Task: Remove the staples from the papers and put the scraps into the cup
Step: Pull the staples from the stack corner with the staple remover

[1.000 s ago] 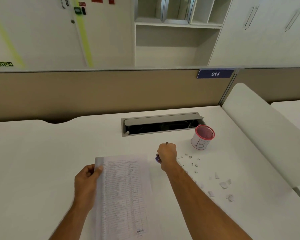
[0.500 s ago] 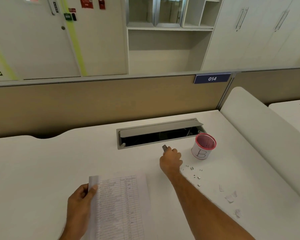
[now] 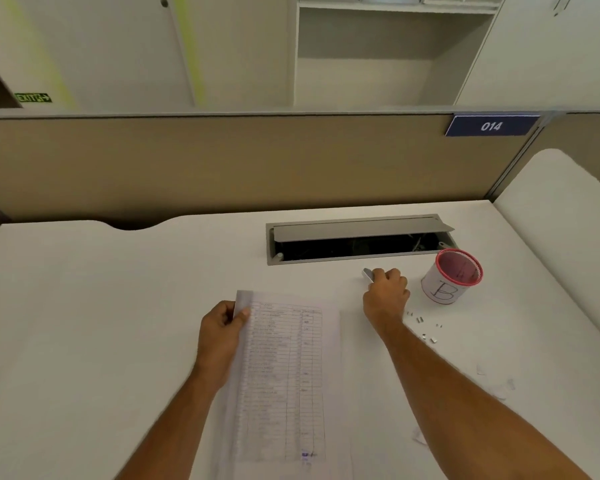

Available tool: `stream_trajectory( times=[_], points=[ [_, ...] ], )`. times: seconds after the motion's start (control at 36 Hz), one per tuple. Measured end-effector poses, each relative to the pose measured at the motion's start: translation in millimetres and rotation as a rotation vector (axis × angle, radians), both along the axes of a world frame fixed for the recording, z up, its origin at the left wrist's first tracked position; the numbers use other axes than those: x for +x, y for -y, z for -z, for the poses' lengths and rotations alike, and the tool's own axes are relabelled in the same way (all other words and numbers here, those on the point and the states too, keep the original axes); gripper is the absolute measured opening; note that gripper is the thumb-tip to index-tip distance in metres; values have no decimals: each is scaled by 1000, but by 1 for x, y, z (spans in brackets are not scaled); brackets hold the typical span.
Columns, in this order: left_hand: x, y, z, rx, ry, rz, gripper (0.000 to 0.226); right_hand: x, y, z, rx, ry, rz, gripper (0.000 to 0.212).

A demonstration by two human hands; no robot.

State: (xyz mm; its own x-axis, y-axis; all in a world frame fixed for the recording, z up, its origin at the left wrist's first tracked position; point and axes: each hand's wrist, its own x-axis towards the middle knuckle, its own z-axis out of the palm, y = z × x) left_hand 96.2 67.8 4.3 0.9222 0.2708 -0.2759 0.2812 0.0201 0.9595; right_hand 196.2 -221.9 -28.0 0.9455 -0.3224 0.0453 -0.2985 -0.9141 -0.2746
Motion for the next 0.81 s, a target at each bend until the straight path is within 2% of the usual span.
stream_trajectory(
  times=[0.33,0.58,0.69,0.81],
  points=[
    [6,10,-7,106,-49,-14,10,18,7,8,10,43,-60,37],
    [-3,6,-5,107,-44,-57,12,19,9,8,-35,52,-73,33],
    [-4,8,-6,91,-17,-66,15,12,-5,-2,96,165,-116,37],
    [-7,12,-9,48,11,-62,14,-4,-44,-26,322,344,-317,29]
  ],
)
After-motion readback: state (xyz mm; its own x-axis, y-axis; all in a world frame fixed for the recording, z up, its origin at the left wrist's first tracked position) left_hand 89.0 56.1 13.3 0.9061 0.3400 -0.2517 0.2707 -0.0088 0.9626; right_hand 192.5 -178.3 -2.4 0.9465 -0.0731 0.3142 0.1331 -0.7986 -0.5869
